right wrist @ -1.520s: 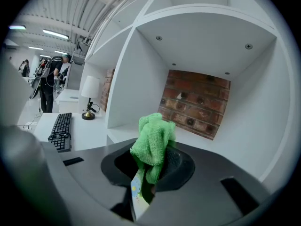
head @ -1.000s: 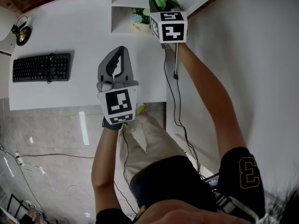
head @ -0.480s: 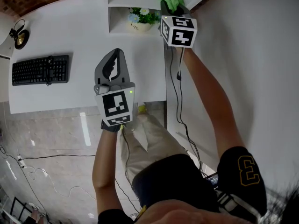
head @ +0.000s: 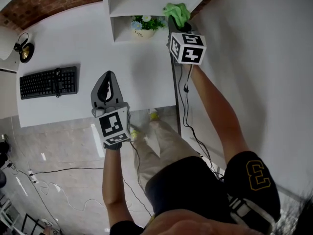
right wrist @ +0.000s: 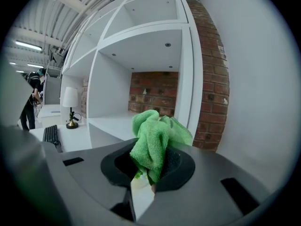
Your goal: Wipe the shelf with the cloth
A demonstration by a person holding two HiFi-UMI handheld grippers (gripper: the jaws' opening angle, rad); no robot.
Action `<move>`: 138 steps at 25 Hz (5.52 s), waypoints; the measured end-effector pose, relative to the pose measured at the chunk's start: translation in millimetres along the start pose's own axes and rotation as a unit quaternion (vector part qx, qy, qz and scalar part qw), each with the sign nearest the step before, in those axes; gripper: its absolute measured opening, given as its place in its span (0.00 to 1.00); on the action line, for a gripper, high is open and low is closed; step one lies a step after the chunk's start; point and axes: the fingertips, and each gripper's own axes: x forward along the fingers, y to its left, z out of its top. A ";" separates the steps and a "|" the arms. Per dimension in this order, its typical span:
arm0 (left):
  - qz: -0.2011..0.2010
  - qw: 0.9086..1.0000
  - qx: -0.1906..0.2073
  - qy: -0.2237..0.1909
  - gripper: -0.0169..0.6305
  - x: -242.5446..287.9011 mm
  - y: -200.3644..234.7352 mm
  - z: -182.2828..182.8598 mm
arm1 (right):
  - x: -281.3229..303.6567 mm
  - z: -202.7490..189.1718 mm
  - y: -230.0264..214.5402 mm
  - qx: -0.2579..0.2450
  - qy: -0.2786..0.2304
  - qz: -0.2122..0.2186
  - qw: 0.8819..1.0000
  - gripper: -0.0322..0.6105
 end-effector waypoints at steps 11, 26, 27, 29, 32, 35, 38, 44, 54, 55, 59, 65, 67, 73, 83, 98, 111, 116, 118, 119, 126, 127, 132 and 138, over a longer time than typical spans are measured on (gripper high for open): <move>0.040 0.997 0.010 0.060 0.05 -117.4 24.2 20.6 | -89.7 -6.3 15.7 -0.028 0.085 0.040 0.995 0.12; 0.054 0.997 0.029 0.035 0.05 -147.6 64.1 97.4 | -202.8 71.0 68.4 0.057 0.000 0.099 0.993 0.12; 0.054 0.997 0.032 0.035 0.05 -143.4 60.9 101.0 | -200.1 74.1 68.1 0.062 -0.008 0.102 0.993 0.12; 0.054 0.997 0.033 0.035 0.05 -133.4 54.4 107.9 | -193.8 79.3 65.9 0.071 -0.023 0.106 0.992 0.12; 0.046 0.998 0.031 0.039 0.05 -116.9 46.7 117.4 | -186.0 86.6 62.6 0.085 -0.049 0.105 0.990 0.12; 0.030 0.998 0.035 0.035 0.05 -102.3 36.0 125.0 | -181.8 88.4 75.3 0.070 -0.059 0.134 0.987 0.12; 0.001 0.998 0.062 0.033 0.05 -94.5 28.1 130.0 | -189.7 95.7 102.0 0.029 -0.059 0.168 0.984 0.12; -0.077 0.994 0.074 -0.005 0.05 -104.1 18.2 138.7 | -234.9 128.2 141.1 -0.021 -0.098 0.155 0.983 0.12; -0.206 0.975 0.076 -0.032 0.05 -226.0 84.4 117.3 | -330.8 144.2 288.5 -0.013 -0.081 0.075 0.994 0.12; -0.212 0.974 0.068 -0.031 0.05 -238.7 90.4 112.8 | -339.1 145.4 307.4 -0.020 -0.080 0.075 0.994 0.12; -0.229 0.972 0.047 -0.033 0.05 -280.5 91.1 105.9 | -370.9 152.4 352.8 -0.058 -0.089 0.076 0.991 0.12; -0.218 0.974 0.053 -0.037 0.05 -329.9 80.1 104.2 | -418.6 156.6 365.1 -0.082 -0.115 0.075 0.987 0.12; -0.204 0.977 0.058 -0.034 0.05 -342.8 73.5 102.4 | -435.8 152.4 361.5 -0.081 -0.126 0.076 0.986 0.12; -0.159 0.983 0.084 -0.024 0.05 -387.3 56.6 87.8 | -479.3 137.6 352.2 -0.044 -0.172 0.083 0.981 0.12; -0.081 0.993 0.082 -0.004 0.05 -443.2 167.5 75.6 | -493.2 123.2 427.4 0.010 -0.141 0.089 0.986 0.12; -0.141 0.986 0.073 -0.046 0.05 -469.4 352.8 79.6 | -462.5 187.6 612.1 0.004 -0.143 -0.001 0.990 0.12; -0.140 0.986 0.057 -0.075 0.05 -443.3 319.5 120.1 | -452.4 201.8 567.7 -0.004 -0.146 -0.015 0.989 0.12; -0.139 0.986 0.059 -0.076 0.05 -436.3 310.9 120.9 | -445.9 199.3 559.3 0.008 -0.150 -0.009 0.989 0.12; -0.138 0.986 0.061 -0.075 0.05 -435.4 310.5 121.4 | -445.4 199.6 559.2 0.009 -0.151 -0.008 0.988 0.12; -0.138 0.986 0.062 -0.074 0.05 -434.9 310.6 121.5 | -445.2 199.4 559.1 0.009 -0.151 -0.008 0.988 0.12; -0.144 0.985 0.061 -0.072 0.05 -431.1 306.2 122.9 | -443.1 196.3 558.4 0.010 -0.146 -0.003 0.989 0.12; -0.146 0.985 0.061 -0.072 0.05 -431.0 305.4 123.0 | -443.0 196.0 558.3 0.010 -0.146 -0.004 0.989 0.12; -0.147 0.985 0.061 -0.072 0.05 -430.8 305.3 122.5 | -442.8 194.5 558.1 0.009 -0.146 -0.006 0.989 0.12; -0.144 0.985 0.060 -0.072 0.05 -431.5 308.4 123.4 | -443.2 196.1 558.5 0.007 -0.145 -0.004 0.989 0.12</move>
